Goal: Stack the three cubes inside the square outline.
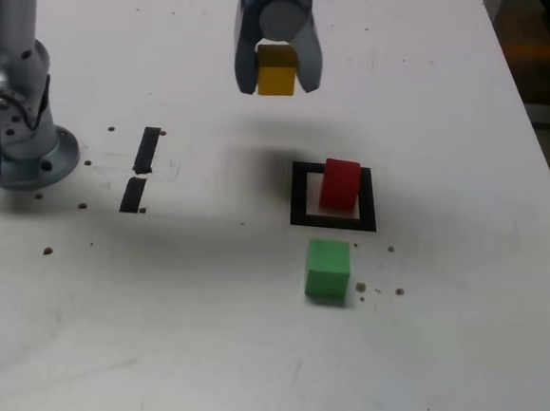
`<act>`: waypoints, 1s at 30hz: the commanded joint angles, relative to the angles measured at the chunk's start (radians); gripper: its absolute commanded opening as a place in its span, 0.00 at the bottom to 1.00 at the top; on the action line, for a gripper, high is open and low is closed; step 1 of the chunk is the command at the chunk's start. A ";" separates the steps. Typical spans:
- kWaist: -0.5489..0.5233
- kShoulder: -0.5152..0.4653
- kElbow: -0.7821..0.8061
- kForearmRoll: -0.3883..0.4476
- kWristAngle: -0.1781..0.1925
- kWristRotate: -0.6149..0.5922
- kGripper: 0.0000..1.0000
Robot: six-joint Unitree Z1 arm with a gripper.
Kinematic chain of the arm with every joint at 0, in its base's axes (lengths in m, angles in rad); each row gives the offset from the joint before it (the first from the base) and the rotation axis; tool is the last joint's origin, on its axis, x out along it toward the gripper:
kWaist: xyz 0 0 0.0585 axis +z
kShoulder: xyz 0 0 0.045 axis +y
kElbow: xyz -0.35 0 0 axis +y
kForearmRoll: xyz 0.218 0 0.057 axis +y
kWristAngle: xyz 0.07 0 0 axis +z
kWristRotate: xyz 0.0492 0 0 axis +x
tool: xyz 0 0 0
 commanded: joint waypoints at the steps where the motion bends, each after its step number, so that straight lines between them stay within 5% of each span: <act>1: -0.023 0.006 -0.029 0.019 -0.001 -0.016 0.22; 11: -0.157 0.107 -0.194 0.093 -0.021 -0.079 0.23; 30: -0.243 0.230 -0.239 0.033 -0.036 -0.118 0.23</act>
